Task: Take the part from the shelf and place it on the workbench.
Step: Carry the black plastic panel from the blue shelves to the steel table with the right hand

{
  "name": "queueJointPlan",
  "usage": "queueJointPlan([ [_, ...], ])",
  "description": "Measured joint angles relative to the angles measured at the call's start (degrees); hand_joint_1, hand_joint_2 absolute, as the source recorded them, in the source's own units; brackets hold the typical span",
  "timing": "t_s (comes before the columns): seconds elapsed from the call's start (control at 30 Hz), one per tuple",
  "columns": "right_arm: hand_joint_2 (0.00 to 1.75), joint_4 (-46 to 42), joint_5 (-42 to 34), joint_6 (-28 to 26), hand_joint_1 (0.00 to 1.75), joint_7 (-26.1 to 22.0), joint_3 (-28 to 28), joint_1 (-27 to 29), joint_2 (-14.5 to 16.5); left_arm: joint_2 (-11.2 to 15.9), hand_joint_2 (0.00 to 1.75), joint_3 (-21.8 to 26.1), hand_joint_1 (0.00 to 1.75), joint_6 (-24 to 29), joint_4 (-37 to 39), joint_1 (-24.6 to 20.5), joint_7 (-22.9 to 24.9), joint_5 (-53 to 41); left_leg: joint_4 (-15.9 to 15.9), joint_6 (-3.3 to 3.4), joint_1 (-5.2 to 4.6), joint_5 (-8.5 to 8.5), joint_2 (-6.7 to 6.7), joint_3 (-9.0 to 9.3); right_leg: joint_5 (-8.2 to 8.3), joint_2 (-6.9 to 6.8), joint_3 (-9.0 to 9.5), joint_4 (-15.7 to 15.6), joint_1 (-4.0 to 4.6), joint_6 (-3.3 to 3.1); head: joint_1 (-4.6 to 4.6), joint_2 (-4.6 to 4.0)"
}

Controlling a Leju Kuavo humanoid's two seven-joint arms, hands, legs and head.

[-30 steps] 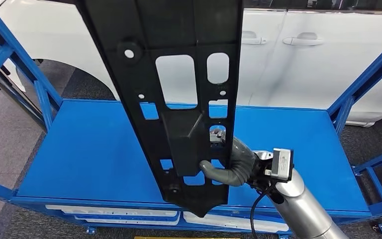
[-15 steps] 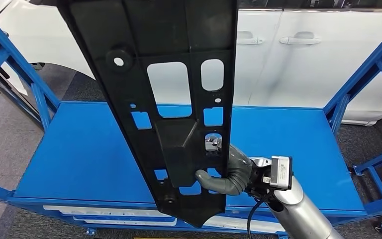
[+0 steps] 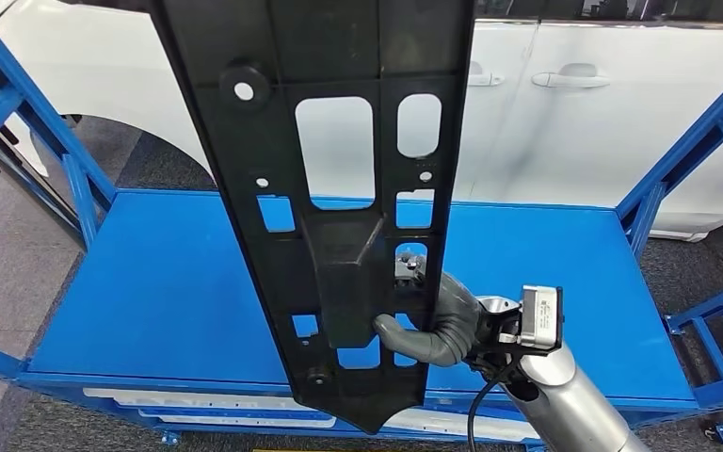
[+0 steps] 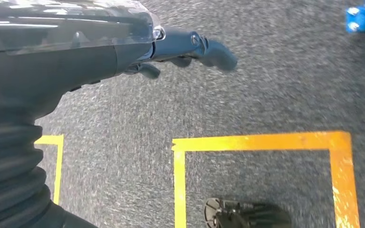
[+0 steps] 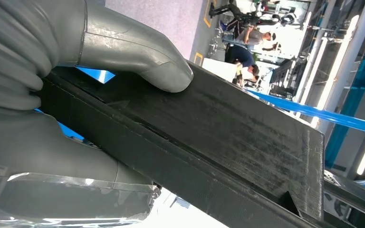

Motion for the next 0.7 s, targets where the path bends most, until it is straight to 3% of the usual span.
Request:
queueJointPlan([
  [0.07, 1.75, 0.0, -0.5, -0.3, 1.71, -0.2, -0.1, -0.2, 0.0, 0.0, 1.75, 0.1, 0.00, 0.0, 0.0, 0.0, 0.2, 0.1, -0.3, 0.52, 0.18, 0.24, 0.07, 0.07, -2.94, -0.02, -2.13, 4.7, -0.23, 0.57, 0.01, -0.01],
  [0.13, 1.75, 0.0, -1.2, -0.6, 1.71, -0.2, -0.2, -0.3, -0.1, 0.0, 1.75, 0.3, 0.00, 0.0, 0.0, 0.0, 0.3, 0.2, -0.2, 0.71, 0.14, 0.26, 0.12, -0.03, -6.39, -0.04, -5.81, 12.5, -0.36, 0.96, 0.01, -0.01],
  [0.17, 1.75, 0.0, -1.4, -0.7, 1.71, -0.2, -0.3, -0.3, -0.1, 0.0, 1.75, 0.5, 0.00, 0.0, 0.0, 0.0, 0.4, 0.3, -0.2, 0.72, 0.12, 0.24, 0.12, -0.04, -6.96, -0.05, -7.05, 15.1, -0.40, 1.05, 0.01, -0.01],
  [0.2, 1.75, 0.0, -1.7, -0.7, 1.71, -0.2, -0.4, -0.3, -0.2, 0.0, 1.75, 0.6, 0.00, 0.0, 0.0, 0.0, 0.4, 0.3, -0.1, 0.71, 0.12, 0.22, 0.11, -0.03, -6.39, -0.05, -7.30, 15.5, -0.42, 1.05, 0.01, -0.01],
  [0.23, 1.75, 0.0, -1.8, -0.8, 1.71, -0.2, -0.5, -0.3, -0.2, 0.0, 1.75, 0.7, 0.00, 0.0, 0.0, 0.1, 0.4, 0.3, -0.1, 0.69, 0.11, 0.19, 0.08, 0.01, -4.80, -0.06, -6.40, 13.5, -0.43, 0.95, 0.01, -0.01],
  [0.3, 1.75, 0.0, -2.0, -0.8, 1.71, -0.2, -0.8, -0.3, -0.4, 0.0, 1.75, 0.9, 0.00, 0.0, 0.0, 0.0, 0.4, 0.4, 0.0, 0.53, 0.05, 0.07, -0.02, 0.15, -0.90, -0.07, -2.51, 5.5, -0.34, 0.51, 0.01, -0.01],
  [0.37, 1.75, 0.0, -2.2, -0.9, 1.71, -0.2, -1.2, -0.4, -0.4, 0.0, 1.75, 1.0, 0.00, 0.0, 0.0, 0.0, 0.6, 0.4, 0.0, 0.15, -0.12, 0.00, -0.05, 0.08, 0.84, -0.03, -0.04, 0.0, -0.04, -0.04, 0.01, -0.01],
  [0.47, 1.75, 0.0, -2.4, -0.9, 1.71, -0.3, -1.4, -0.4, -0.6, -0.1, 1.75, 1.0, 0.00, 0.0, 0.0, 0.1, 0.9, 0.3, -0.1, -0.75, -0.15, 0.01, 0.01, -0.05, 1.04, 0.05, 0.08, -1.0, 0.07, -0.85, 0.01, -0.01],
  [0.53, 1.75, 0.0, -2.4, -0.9, 1.71, -0.3, -1.6, -0.4, -0.7, -0.1, 1.75, 1.0, 0.00, 0.1, 0.0, 0.0, 1.1, 0.3, 1.7, -1.29, -0.15, -1.53, 0.05, -0.74, 1.39, -0.04, 0.28, -1.5, -0.27, -1.50, 0.00, 0.00],
  [0.63, 1.75, 0.0, -2.4, -0.9, 1.71, -0.3, -1.6, -0.5, -0.7, -0.1, 1.75, 1.0, 0.00, 0.1, 0.0, 0.1, 1.2, 0.3, 12.0, -1.81, -0.03, -7.03, 0.07, -5.07, 1.57, -0.19, 0.30, -1.7, -0.26, -1.95, -0.01, 0.00],
  [0.67, 1.75, 0.0, -2.4, -0.9, 1.71, -0.3, -1.6, -0.4, -0.7, -0.1, 1.75, 1.0, 0.00, 0.1, 0.0, 0.1, 1.2, 0.3, 15.0, -1.91, -0.01, -8.01, 0.08, -6.34, 1.59, -0.21, 0.25, -1.7, -0.20, -1.97, -0.01, 0.00],
  [0.7, 1.75, 0.0, -2.4, -0.9, 1.71, -0.3, -1.6, -0.4, -0.7, -0.1, 1.75, 1.0, 0.00, 0.1, 0.0, 0.2, 1.3, 0.3, 16.1, -1.94, -0.01, -7.91, 0.08, -6.75, 1.60, -0.21, 0.20, -1.6, -0.17, -1.99, -0.01, 0.00],
])
